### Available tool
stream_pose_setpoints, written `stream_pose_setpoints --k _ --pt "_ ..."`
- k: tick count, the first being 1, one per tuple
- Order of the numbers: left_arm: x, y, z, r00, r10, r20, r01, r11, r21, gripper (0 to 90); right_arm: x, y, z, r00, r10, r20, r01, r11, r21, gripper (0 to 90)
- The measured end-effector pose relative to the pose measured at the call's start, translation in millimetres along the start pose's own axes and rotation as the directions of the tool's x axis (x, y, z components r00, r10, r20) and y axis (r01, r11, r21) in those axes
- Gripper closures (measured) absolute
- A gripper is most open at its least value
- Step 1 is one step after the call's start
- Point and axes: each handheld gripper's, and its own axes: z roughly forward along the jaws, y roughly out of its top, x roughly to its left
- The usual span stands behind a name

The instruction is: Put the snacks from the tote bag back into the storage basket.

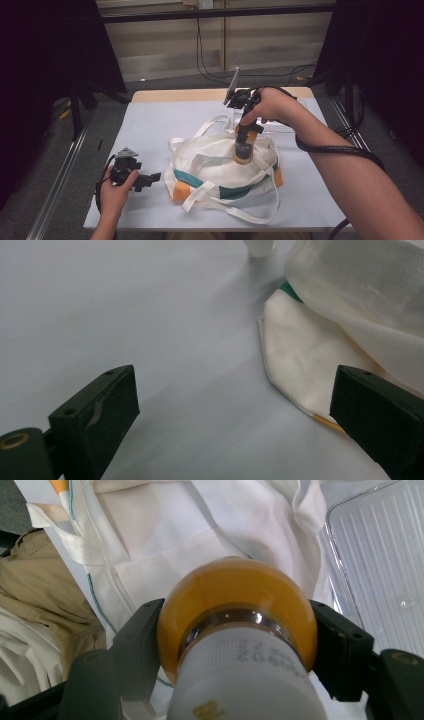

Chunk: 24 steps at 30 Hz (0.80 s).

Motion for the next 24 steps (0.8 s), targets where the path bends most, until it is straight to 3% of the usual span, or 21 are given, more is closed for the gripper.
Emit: stream_pose_setpoints --k 24 --pt "-0.1 -0.9 -1.1 0.9999 0.015 -0.004 -0.015 0.9999 0.002 5.1 -1.8 7.9 -23.4 0.9998 -0.011 0.016 0.012 1.000 -0.011 30.4"
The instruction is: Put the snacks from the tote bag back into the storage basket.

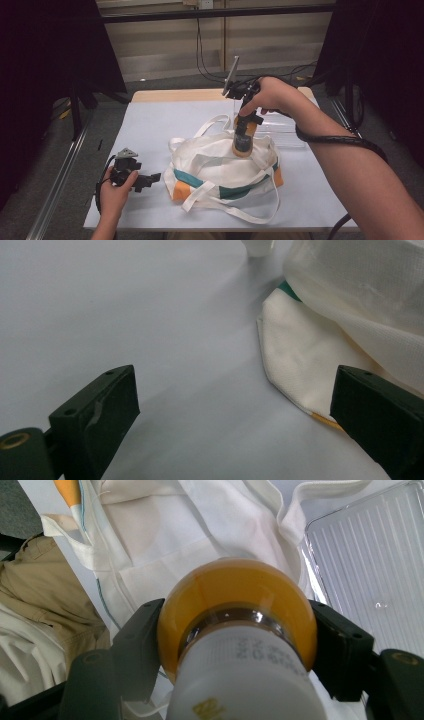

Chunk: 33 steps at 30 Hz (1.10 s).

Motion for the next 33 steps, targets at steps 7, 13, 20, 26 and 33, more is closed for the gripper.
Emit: stream_pose_setpoints --k 7,13,20,26,33 --pt "-0.9 -0.3 0.1 0.9999 -0.014 -0.005 0.014 0.9999 -0.009 5.1 -1.7 1.5 -5.4 1.0000 0.005 -0.002 -0.005 1.000 -0.006 30.4" --pt "-0.5 -0.5 0.1 0.9999 -0.015 -0.009 0.015 0.9998 -0.012 5.1 -2.3 4.7 -10.7 0.9999 0.011 -0.001 -0.011 1.000 -0.008 30.4" --pt "-0.1 -0.7 -0.8 0.9998 -0.015 -0.009 0.015 0.9998 -0.013 5.0 -4.9 6.9 -13.8 1.0000 0.004 0.005 -0.004 1.000 -0.009 30.4" --pt "-0.4 -0.5 -0.8 0.9998 -0.014 -0.013 0.014 0.9999 -0.010 5.0 -7.2 8.8 -13.8 1.0000 0.004 0.005 -0.004 1.000 -0.007 30.4" --pt "0.4 -0.7 -1.2 0.9998 -0.018 -0.012 0.018 0.9997 -0.014 4.8 -11.7 10.2 -15.5 1.0000 0.008 0.003 -0.008 1.000 -0.016 30.4"
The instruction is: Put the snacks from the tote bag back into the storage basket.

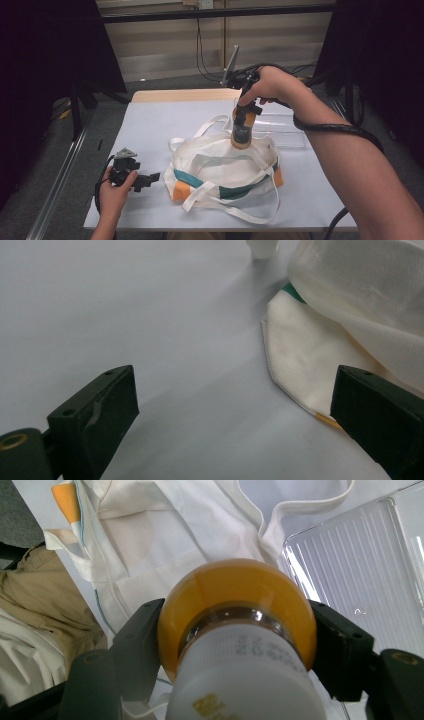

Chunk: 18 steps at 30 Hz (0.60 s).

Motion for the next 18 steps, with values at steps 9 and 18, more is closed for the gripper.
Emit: stream_pose_setpoints --k 9,18 --pt "0.1 0.2 0.8 1.0000 0.001 -0.001 -0.001 1.0000 0.001 4.8 -6.0 1.2 -0.8 1.0000 0.008 -0.002 -0.008 1.000 -0.008 30.4" --pt "1.0 1.0 0.5 0.9996 0.029 0.002 -0.029 0.9994 0.020 4.9 -11.9 1.0 -5.4 0.9997 0.022 0.004 -0.022 1.000 -0.013 30.4"
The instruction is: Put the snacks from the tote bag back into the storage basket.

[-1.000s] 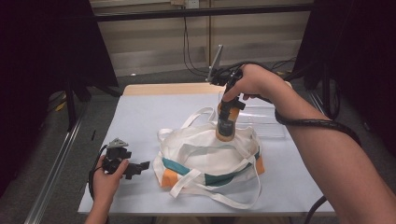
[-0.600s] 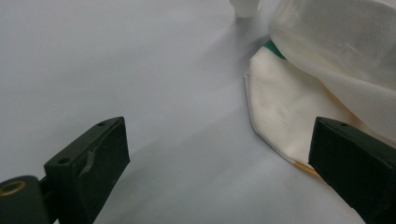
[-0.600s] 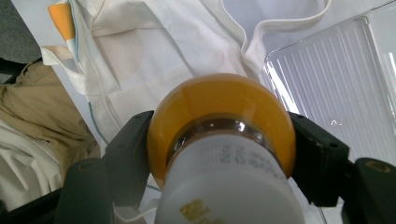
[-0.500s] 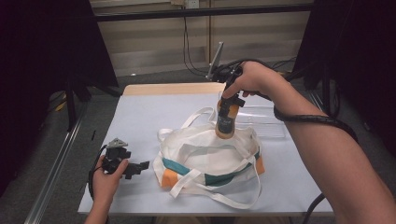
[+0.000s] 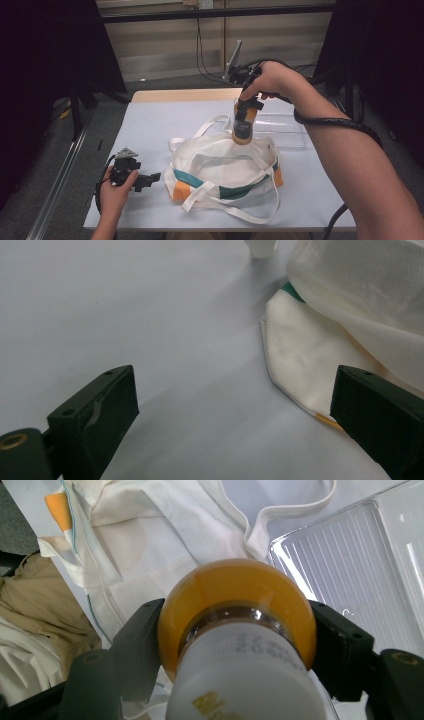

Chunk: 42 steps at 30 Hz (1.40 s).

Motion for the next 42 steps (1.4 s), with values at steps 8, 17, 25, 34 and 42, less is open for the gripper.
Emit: stream_pose_setpoints --k 8,17,25,34,42 --pt "0.1 -0.2 -0.7 1.0000 -0.004 -0.004 0.004 1.0000 0.000 4.9 -6.2 -0.8 -2.6 0.9997 0.021 0.011 -0.021 1.000 -0.003 30.4" --pt "0.4 -0.5 -0.6 1.0000 -0.004 -0.003 0.004 1.0000 -0.002 4.9 -13.8 -2.1 -1.9 0.9994 0.031 0.014 -0.031 1.000 0.000 30.4" --pt "1.4 -0.6 -0.1 1.0000 -0.003 0.001 0.003 1.0000 0.003 4.9 -21.2 -1.1 -0.1 0.9989 0.044 0.017 -0.044 0.999 0.006 30.4" --pt "0.4 -0.6 0.5 1.0000 -0.006 0.004 0.006 1.0000 0.000 4.9 -26.7 1.6 0.1 0.9982 0.057 0.019 -0.057 0.998 -0.002 30.4" --pt "-0.3 -1.1 0.3 1.0000 -0.008 0.003 0.008 1.0000 0.000 5.0 -29.9 5.8 1.2 0.9989 0.041 0.022 -0.041 0.999 0.010 30.5"
